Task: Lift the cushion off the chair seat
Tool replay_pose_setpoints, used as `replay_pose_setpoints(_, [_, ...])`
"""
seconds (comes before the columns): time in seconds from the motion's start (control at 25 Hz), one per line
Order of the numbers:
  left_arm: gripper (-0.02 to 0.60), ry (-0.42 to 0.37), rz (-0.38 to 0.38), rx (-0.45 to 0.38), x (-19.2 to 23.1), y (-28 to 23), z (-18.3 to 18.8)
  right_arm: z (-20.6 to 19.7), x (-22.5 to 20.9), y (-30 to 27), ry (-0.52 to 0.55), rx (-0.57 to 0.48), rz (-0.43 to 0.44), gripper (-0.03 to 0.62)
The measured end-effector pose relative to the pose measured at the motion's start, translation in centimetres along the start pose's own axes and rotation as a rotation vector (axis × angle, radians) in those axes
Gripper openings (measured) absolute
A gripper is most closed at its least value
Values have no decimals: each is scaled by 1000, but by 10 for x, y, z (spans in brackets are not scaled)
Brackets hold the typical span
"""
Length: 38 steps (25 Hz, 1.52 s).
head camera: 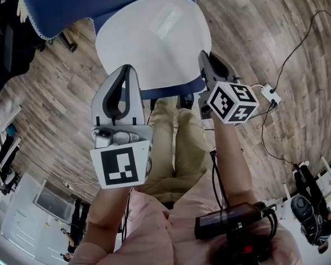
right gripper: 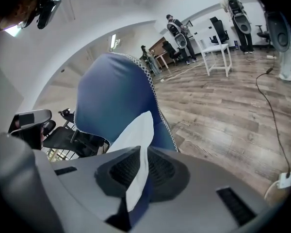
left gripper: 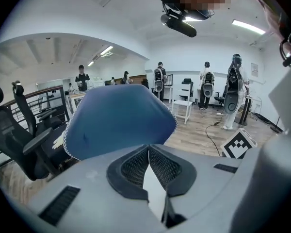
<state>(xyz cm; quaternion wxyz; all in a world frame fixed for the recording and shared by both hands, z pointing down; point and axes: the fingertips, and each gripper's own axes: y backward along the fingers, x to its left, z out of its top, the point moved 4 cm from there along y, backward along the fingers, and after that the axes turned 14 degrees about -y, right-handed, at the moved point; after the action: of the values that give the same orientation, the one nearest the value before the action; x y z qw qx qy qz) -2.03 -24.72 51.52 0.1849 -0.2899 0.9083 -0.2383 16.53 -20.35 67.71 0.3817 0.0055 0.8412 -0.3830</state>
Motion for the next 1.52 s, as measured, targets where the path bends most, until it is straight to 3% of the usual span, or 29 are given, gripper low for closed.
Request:
replay_pose_setpoints(0.84, [14, 26, 144, -124, 40, 87, 61, 21, 127, 48, 253, -15, 92, 33])
replay_pose_setpoints(1.52, [14, 19, 232, -262, 35, 155, 108, 33, 198, 108, 422, -65, 189, 25])
